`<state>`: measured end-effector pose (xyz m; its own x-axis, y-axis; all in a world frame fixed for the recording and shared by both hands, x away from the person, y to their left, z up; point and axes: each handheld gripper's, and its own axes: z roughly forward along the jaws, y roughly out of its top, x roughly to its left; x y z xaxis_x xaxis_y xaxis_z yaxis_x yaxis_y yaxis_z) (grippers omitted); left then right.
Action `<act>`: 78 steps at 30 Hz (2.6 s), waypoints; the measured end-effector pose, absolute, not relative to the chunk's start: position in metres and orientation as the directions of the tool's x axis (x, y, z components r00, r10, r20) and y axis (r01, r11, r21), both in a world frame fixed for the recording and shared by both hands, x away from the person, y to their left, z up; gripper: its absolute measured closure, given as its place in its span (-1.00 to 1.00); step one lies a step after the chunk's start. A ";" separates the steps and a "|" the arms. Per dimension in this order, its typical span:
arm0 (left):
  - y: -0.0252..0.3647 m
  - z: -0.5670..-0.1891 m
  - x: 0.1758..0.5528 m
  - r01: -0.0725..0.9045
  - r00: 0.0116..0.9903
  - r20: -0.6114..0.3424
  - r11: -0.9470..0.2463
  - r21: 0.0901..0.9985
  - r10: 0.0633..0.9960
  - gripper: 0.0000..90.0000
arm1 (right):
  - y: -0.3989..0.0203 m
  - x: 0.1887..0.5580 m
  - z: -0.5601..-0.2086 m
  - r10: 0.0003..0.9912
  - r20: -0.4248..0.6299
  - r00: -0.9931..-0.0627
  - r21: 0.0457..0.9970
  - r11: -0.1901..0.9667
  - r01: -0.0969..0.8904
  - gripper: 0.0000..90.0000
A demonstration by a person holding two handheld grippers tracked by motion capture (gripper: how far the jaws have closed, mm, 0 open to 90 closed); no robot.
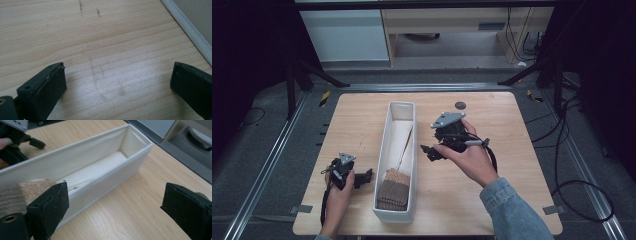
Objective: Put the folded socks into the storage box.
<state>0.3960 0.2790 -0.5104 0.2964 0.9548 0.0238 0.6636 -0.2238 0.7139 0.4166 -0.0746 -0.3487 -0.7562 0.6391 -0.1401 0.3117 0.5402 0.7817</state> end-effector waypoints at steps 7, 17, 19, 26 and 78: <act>0.279 -0.510 0.396 0.664 0.297 0.024 -0.224 0.714 0.955 -1.00 | -0.107 0.422 -0.358 0.704 -0.176 -0.688 0.784 0.522 0.335 -0.77; 0.279 -0.510 0.396 0.664 0.296 0.024 -0.224 0.714 0.955 -1.00 | -0.136 0.428 -0.377 0.762 -0.175 -0.623 0.780 0.494 0.385 -0.70; 0.279 -0.510 0.396 0.664 0.296 0.024 -0.224 0.714 0.955 -1.00 | -0.139 0.429 -0.381 0.769 -0.171 -0.616 0.778 0.489 0.395 -0.70; 0.279 -0.510 0.396 0.664 0.297 0.024 -0.224 0.714 0.955 -1.00 | -0.151 0.429 -0.398 0.790 -0.152 -0.595 0.770 0.472 0.429 -0.65; 0.279 -0.510 0.396 0.663 0.297 0.025 -0.225 0.714 0.955 -1.00 | -0.199 0.452 -0.510 0.932 0.028 -0.360 0.750 0.219 0.625 -0.77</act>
<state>0.3959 0.2790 -0.5103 0.2966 0.9547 0.0250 0.6633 -0.2248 0.7138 0.4525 -0.1994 -0.5104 -0.3604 0.9324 0.0278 0.6247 0.2191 0.7495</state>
